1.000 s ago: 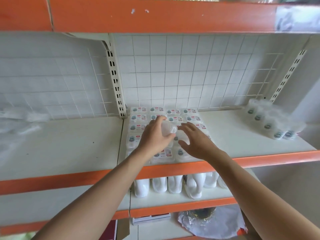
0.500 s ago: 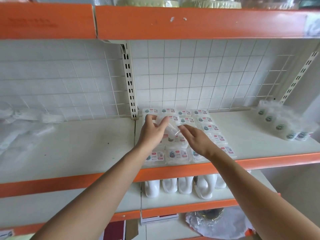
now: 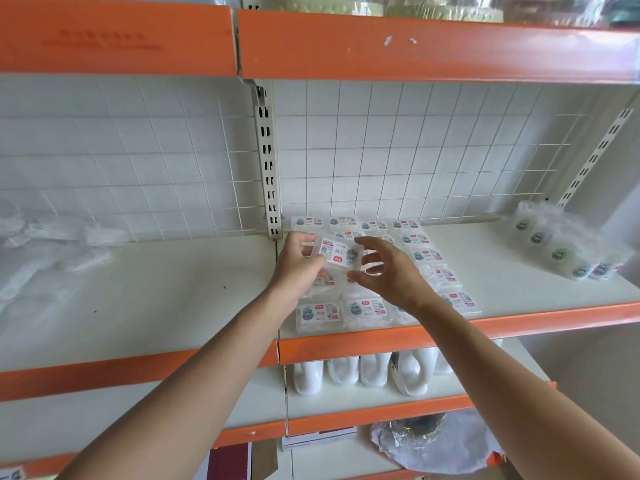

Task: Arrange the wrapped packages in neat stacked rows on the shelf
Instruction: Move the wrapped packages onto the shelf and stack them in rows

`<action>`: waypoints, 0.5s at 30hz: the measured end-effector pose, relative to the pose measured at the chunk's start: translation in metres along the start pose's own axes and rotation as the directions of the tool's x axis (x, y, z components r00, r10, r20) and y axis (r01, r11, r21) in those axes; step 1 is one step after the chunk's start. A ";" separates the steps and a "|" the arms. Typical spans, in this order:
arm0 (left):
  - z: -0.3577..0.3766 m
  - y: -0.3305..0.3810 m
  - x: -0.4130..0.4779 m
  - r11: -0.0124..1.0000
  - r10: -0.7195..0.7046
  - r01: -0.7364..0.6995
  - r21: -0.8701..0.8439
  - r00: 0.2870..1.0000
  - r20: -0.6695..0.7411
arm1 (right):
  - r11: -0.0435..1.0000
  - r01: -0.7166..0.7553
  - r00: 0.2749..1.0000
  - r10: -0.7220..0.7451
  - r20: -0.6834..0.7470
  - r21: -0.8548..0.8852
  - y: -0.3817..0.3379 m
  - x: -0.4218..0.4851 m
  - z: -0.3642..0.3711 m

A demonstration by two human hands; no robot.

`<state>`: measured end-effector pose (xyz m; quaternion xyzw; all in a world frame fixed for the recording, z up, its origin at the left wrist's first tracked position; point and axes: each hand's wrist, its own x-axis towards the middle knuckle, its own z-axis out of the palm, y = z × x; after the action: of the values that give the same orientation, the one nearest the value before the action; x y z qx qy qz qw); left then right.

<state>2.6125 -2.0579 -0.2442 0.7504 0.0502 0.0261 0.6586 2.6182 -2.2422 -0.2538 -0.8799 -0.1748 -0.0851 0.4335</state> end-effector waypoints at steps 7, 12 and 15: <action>-0.007 -0.003 0.002 0.998 0.018 -0.018 -0.053 1.000 0.003 | 0.999 0.041 0.999 -0.041 0.028 -0.015 0.000 0.002 0.005; -0.012 -0.001 -0.002 0.995 0.095 -0.095 0.000 0.994 0.060 | 0.997 -0.029 0.997 0.024 0.072 0.069 -0.011 0.004 0.010; -0.013 -0.002 -0.003 0.993 0.115 -0.117 0.024 0.991 0.070 | 0.983 -0.080 0.988 0.056 0.144 0.168 -0.016 0.006 0.013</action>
<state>2.6083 -2.0450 -0.2440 0.7618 -0.0157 0.0380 0.6465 2.6175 -2.2215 -0.2478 -0.8482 -0.1809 0.0064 0.4979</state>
